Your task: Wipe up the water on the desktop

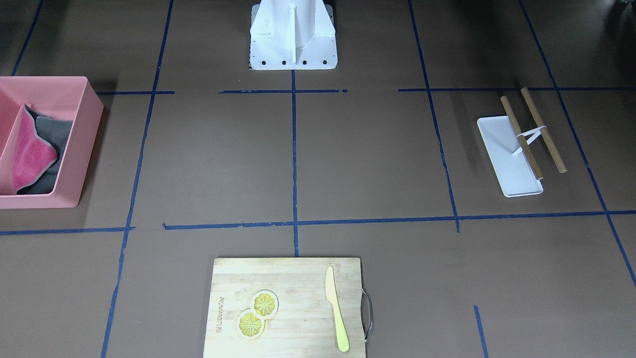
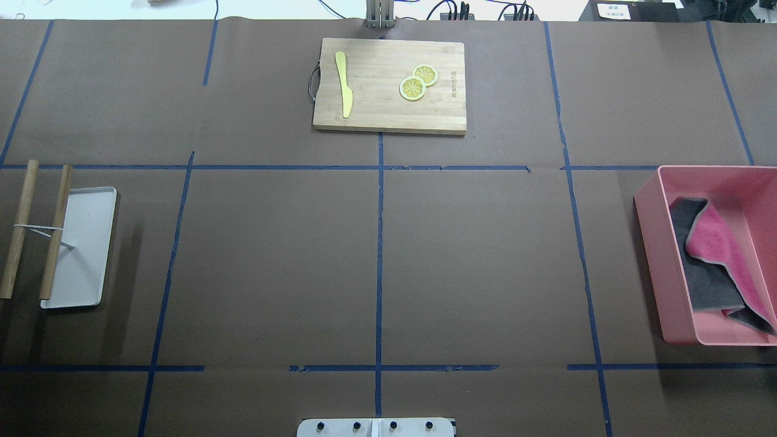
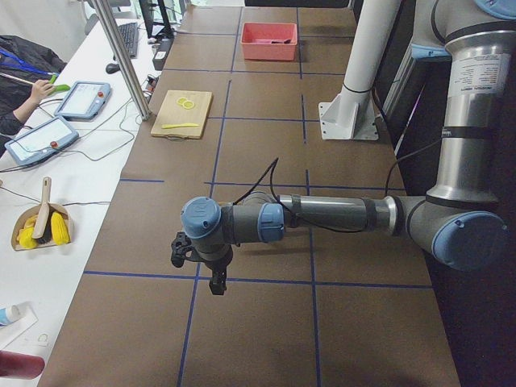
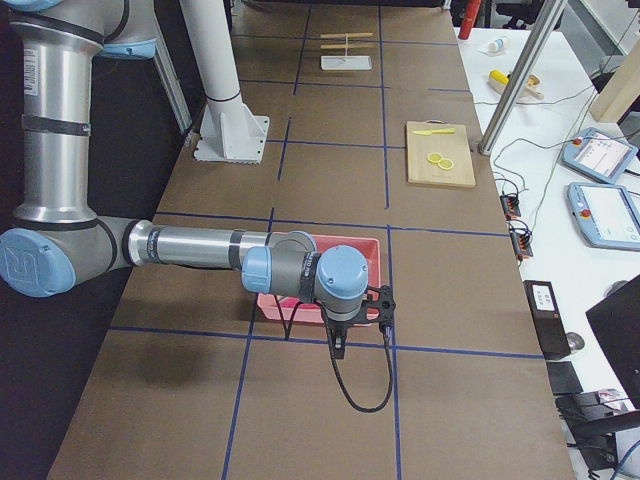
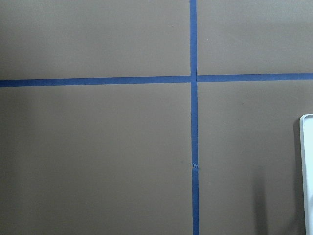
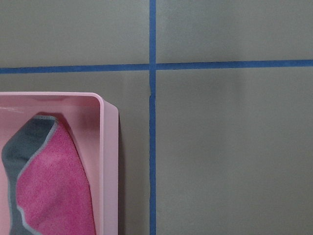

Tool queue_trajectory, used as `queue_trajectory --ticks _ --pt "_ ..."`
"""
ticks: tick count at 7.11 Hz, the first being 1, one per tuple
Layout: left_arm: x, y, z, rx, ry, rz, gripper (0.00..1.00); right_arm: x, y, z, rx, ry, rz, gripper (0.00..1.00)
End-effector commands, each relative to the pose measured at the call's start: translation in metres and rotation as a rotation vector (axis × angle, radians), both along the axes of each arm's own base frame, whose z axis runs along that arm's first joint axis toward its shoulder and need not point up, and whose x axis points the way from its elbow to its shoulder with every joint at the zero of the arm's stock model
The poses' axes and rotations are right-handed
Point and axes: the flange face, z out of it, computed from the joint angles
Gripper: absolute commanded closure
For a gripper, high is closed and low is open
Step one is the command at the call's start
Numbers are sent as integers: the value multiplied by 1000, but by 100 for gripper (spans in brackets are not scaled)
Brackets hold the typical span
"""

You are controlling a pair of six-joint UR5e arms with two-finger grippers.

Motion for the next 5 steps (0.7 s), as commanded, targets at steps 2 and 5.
queue_trajectory --ticks 2,5 --pt "-1 1 0 0 0 0 0 2 3 6 -39 36 23 0" --pt "0 0 0 2 0 1 0 2 5 7 -46 35 26 0"
